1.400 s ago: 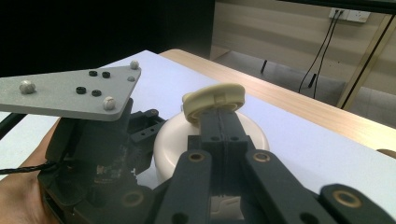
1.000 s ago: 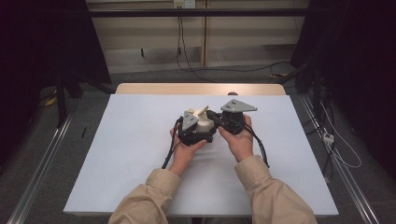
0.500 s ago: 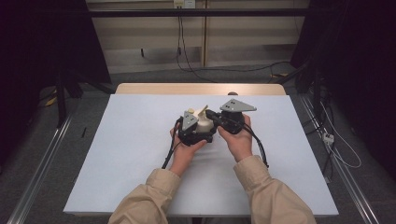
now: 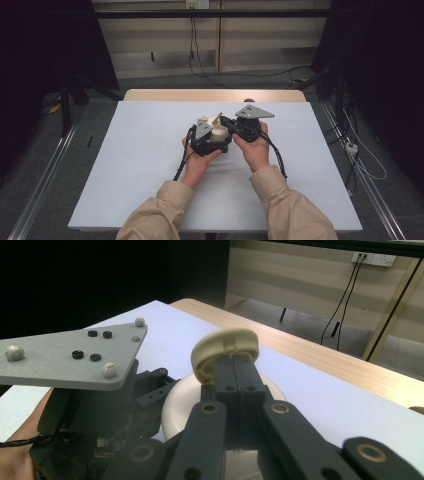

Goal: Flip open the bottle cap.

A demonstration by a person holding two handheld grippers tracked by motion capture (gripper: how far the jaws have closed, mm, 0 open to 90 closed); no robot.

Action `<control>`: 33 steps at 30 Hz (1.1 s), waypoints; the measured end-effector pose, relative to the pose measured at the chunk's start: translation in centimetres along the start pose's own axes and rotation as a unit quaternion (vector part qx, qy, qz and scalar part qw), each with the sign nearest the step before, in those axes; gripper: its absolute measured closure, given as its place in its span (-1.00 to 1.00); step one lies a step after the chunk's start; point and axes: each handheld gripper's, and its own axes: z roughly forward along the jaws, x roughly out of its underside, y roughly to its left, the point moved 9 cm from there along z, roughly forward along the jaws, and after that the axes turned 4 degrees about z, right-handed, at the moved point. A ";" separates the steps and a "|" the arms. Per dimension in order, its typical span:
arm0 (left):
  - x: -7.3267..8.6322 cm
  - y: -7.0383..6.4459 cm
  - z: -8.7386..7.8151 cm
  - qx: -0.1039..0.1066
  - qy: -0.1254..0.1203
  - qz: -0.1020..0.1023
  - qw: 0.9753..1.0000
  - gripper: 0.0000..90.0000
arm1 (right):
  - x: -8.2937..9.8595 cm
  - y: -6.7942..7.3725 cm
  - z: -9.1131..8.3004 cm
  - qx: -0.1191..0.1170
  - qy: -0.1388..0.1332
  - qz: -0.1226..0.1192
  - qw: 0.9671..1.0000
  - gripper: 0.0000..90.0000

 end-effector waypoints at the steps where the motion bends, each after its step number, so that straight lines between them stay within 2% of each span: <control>1: 0.0 0.0 0.0 0.000 0.000 0.000 1.000 -0.88 | 0.0 0.0 0.1 -0.001 0.001 -0.001 1.000 1.00; 33: 0.0 0.0 0.0 -0.001 -0.001 0.001 1.000 -0.88 | -0.4 0.4 1.0 -0.002 -0.001 -0.005 1.000 1.00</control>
